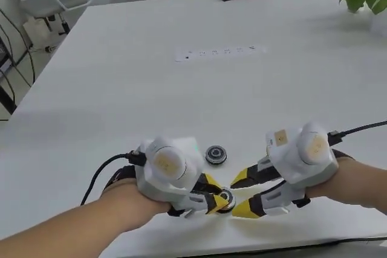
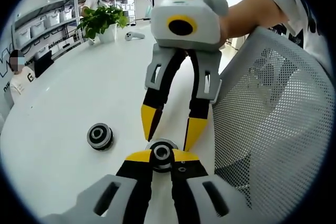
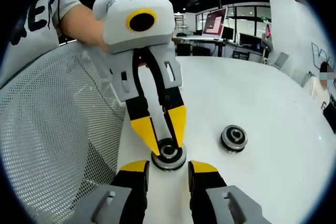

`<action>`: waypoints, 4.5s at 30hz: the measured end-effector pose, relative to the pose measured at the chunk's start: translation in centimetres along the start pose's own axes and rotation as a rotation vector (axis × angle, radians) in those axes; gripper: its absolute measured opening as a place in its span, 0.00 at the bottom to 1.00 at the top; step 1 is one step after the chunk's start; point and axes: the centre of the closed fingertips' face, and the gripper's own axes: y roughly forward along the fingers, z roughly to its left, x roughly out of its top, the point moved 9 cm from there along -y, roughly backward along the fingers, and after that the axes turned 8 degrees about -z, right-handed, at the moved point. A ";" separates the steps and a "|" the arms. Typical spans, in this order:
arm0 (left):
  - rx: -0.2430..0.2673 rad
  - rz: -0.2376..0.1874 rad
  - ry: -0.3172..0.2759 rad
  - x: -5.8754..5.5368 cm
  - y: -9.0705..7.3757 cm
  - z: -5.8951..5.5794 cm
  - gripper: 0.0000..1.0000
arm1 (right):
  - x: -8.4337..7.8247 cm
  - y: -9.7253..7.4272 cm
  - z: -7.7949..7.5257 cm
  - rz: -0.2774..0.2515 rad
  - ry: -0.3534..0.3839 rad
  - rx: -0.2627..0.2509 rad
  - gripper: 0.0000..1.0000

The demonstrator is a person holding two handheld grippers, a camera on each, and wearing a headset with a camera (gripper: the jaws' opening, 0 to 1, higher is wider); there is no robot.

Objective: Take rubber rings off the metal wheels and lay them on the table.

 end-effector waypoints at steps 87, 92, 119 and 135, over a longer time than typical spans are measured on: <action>0.048 -0.016 -0.016 0.0 0.4 -0.7 0.07 | -0.8 -1.6 0.3 0.019 0.405 -0.138 0.00; 0.048 -0.015 -0.013 0.0 0.4 -0.8 0.07 | -0.9 -1.7 0.3 0.011 0.443 -0.143 0.00; 0.056 -0.020 -0.026 0.1 0.5 -1.1 0.07 | -0.9 -2.0 0.2 -0.044 0.610 -0.159 0.00; 0.066 -0.016 -0.033 0.1 0.5 -1.2 0.07 | -0.5 -1.5 0.6 -0.087 0.590 -0.130 0.00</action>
